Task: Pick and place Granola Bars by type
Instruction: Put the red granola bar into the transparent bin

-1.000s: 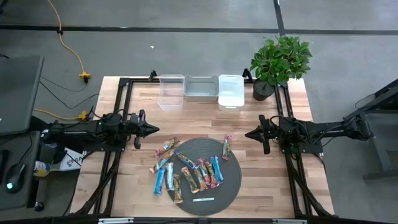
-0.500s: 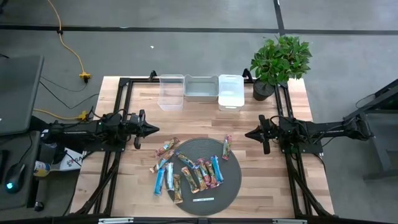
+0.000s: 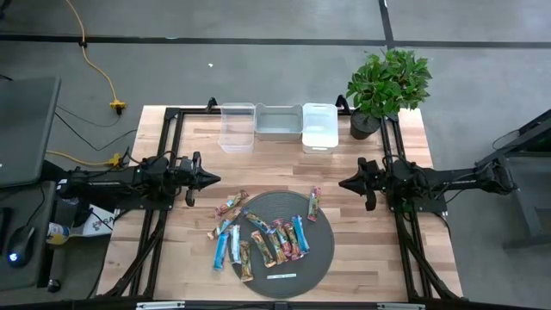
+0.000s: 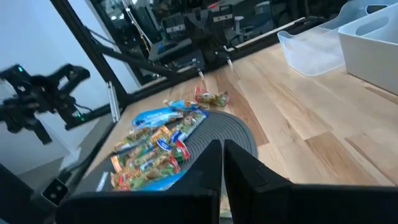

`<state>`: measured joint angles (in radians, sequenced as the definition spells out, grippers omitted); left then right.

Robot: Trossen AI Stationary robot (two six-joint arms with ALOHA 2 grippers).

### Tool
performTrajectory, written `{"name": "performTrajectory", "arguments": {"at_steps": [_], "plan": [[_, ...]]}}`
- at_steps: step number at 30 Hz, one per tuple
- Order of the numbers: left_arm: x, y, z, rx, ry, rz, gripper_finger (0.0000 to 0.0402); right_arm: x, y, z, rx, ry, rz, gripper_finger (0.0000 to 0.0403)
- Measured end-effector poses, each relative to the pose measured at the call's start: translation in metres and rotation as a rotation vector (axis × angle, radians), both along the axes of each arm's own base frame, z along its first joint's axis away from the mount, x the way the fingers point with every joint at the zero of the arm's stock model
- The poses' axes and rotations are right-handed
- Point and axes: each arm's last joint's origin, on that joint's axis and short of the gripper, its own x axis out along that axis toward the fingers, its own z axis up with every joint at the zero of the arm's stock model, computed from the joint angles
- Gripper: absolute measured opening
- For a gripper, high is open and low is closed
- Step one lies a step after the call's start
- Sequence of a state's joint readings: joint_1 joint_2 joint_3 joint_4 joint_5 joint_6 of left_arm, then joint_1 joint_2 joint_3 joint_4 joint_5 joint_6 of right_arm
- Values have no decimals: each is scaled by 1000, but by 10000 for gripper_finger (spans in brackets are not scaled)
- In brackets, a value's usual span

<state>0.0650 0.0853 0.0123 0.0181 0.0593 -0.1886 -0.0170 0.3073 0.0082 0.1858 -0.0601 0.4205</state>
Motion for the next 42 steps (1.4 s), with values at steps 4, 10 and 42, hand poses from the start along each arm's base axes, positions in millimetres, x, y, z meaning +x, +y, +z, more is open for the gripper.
{"name": "performTrajectory", "arguments": {"at_steps": [4,10,42], "plan": [[0,0,0,0,0,0,0,0,0,3,2,-11,11,0],[0,0,0,0,0,0,0,3,1,37,-45,-94,29,1],[0,0,0,0,0,0,0,144,10,144,502,708,-207,0]]}}
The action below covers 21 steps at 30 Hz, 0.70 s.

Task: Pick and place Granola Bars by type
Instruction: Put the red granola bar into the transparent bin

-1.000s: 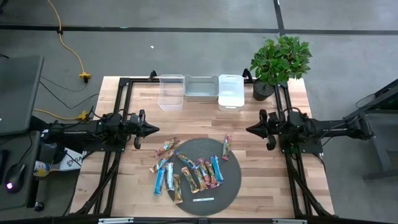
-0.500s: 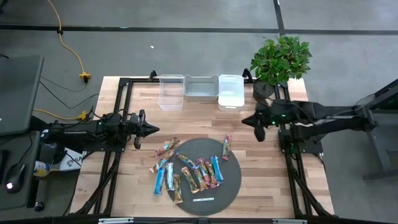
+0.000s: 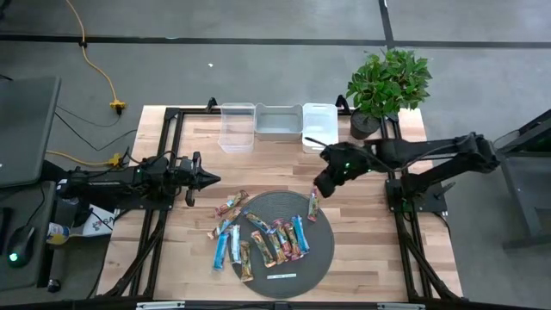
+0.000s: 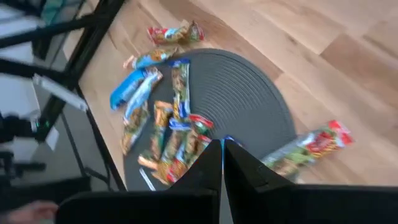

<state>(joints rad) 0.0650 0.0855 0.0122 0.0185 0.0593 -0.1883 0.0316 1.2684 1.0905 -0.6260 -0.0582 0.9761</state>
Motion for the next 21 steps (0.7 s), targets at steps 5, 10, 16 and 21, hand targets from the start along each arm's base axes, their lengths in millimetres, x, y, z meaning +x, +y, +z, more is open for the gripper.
{"name": "performTrajectory", "arguments": {"at_steps": [5,10,16,21], "plan": [[0,0,0,0,0,0,0,6,6,-26,49,106,-170,0],[0,0,0,0,0,0,0,3,20,-47,65,170,-344,0],[0,0,0,0,0,0,0,-7,30,-64,58,204,-490,1],[0,0,0,0,0,0,0,-12,31,-78,69,241,-506,14]]}}
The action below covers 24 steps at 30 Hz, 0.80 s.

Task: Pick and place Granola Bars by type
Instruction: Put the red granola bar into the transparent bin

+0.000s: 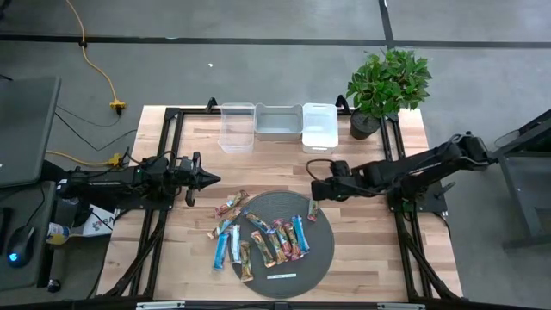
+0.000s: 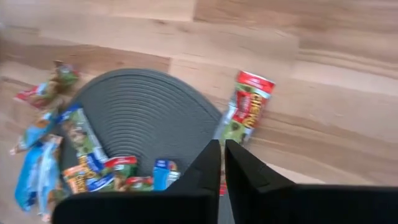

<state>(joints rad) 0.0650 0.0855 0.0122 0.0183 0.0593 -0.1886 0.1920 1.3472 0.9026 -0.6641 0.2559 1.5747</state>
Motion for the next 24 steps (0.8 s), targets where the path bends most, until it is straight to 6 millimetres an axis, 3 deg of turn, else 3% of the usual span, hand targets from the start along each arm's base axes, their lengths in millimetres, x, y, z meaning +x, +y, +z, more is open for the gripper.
{"name": "performTrajectory", "arguments": {"at_steps": [15,24], "plan": [[0,0,0,0,0,0,0,-16,9,-64,126,-188,-109,204],[0,0,0,0,0,0,0,-15,0,-69,72,-201,-98,224]]}}
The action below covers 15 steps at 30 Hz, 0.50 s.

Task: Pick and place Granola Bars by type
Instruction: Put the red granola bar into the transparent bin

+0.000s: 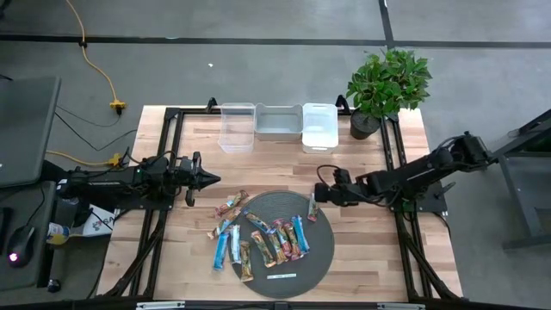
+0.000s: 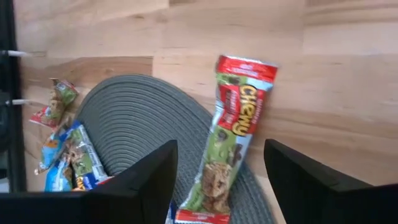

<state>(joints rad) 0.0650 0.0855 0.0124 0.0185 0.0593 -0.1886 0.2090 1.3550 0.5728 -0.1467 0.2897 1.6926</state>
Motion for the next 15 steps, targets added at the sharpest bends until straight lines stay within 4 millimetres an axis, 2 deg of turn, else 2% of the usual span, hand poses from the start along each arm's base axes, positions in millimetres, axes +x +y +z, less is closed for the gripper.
{"name": "performTrajectory", "arguments": {"at_steps": [4,8,11,15], "plan": [[0,0,0,0,0,0,0,9,2,-5,8,31,13,224],[0,0,0,0,1,0,0,32,9,-4,24,73,57,224],[0,0,0,0,4,0,0,47,12,4,5,169,75,224],[0,0,0,0,5,0,0,60,15,25,-43,347,111,224]]}}
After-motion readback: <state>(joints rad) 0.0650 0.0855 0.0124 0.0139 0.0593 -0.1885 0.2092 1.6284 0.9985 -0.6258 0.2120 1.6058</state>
